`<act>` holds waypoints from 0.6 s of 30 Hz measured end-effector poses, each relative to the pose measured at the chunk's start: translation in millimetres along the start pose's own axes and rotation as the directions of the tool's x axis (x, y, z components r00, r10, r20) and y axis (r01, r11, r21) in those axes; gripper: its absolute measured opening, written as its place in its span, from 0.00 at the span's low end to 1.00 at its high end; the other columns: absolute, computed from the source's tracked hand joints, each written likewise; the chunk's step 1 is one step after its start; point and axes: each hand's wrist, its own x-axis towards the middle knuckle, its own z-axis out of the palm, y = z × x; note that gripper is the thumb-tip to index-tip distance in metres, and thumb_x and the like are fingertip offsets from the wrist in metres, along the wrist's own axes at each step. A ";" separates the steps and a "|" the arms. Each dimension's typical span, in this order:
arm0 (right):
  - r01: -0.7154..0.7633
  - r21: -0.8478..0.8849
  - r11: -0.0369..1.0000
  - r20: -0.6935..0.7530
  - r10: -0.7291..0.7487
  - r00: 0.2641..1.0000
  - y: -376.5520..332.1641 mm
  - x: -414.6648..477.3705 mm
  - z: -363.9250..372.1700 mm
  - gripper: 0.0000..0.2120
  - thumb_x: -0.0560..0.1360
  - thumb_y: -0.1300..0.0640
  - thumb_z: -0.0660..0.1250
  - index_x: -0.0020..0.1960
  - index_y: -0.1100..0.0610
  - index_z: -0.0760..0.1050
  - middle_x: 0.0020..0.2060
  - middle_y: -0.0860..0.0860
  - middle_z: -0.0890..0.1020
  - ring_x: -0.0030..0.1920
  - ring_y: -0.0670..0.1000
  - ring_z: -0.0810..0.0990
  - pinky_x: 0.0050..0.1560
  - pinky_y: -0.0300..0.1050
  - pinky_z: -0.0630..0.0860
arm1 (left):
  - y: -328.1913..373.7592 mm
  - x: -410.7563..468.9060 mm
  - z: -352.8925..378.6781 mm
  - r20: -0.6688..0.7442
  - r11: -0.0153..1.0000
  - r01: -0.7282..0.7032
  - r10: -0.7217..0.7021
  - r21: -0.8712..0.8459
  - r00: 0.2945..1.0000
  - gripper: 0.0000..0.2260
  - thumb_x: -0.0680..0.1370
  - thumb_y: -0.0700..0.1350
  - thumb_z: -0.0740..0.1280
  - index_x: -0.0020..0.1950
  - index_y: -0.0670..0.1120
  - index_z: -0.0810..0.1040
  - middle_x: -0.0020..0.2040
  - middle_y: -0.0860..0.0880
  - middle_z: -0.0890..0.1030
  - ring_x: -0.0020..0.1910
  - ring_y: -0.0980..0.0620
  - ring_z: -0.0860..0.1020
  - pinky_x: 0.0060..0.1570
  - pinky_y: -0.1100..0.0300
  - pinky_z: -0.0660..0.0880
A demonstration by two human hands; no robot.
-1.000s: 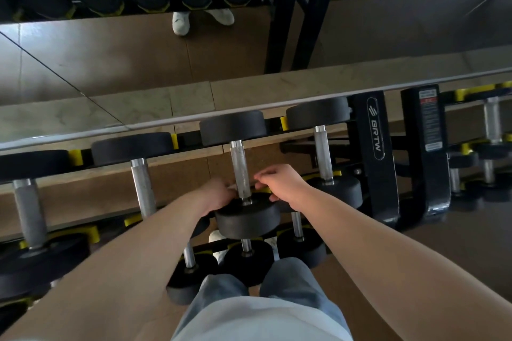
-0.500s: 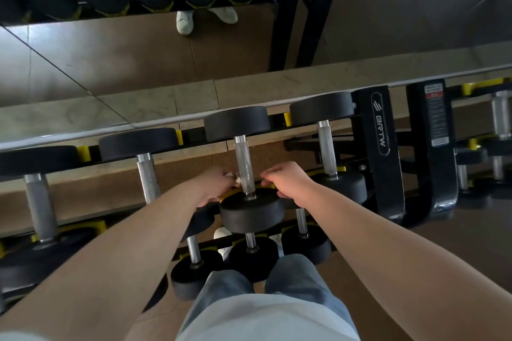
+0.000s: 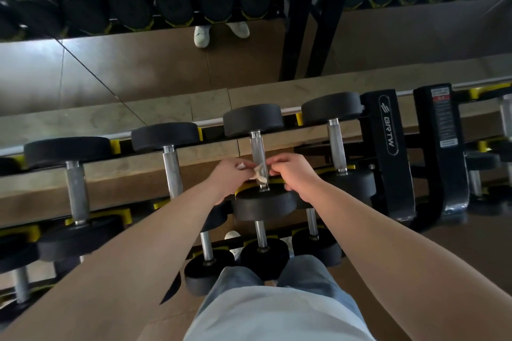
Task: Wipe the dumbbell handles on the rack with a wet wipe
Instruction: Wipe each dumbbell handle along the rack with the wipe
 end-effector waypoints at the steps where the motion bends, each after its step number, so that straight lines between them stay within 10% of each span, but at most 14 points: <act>1: 0.022 0.025 0.999 0.017 -0.022 1.000 1.6 -5.3 -1.5 0.08 0.82 0.57 0.66 0.56 0.47 0.82 0.52 0.49 0.83 0.44 0.49 0.77 0.36 0.42 0.71 | 3.6 -2.9 3.1 -0.003 1.000 -0.017 0.017 -0.021 1.000 0.03 0.80 0.50 0.70 0.53 0.58 0.80 0.48 0.51 0.79 0.42 0.54 0.75 0.38 0.60 0.72; 18: 0.143 0.195 0.970 -0.086 -0.128 0.988 49.3 -21.1 -102.7 0.09 0.77 0.55 0.74 0.55 0.52 0.77 0.45 0.52 0.82 0.31 0.46 0.73 0.28 0.41 0.69 | 80.1 -15.3 98.8 0.052 0.987 -0.071 0.079 -0.143 0.995 0.08 0.80 0.48 0.72 0.59 0.51 0.82 0.50 0.49 0.82 0.46 0.55 0.78 0.40 0.62 0.72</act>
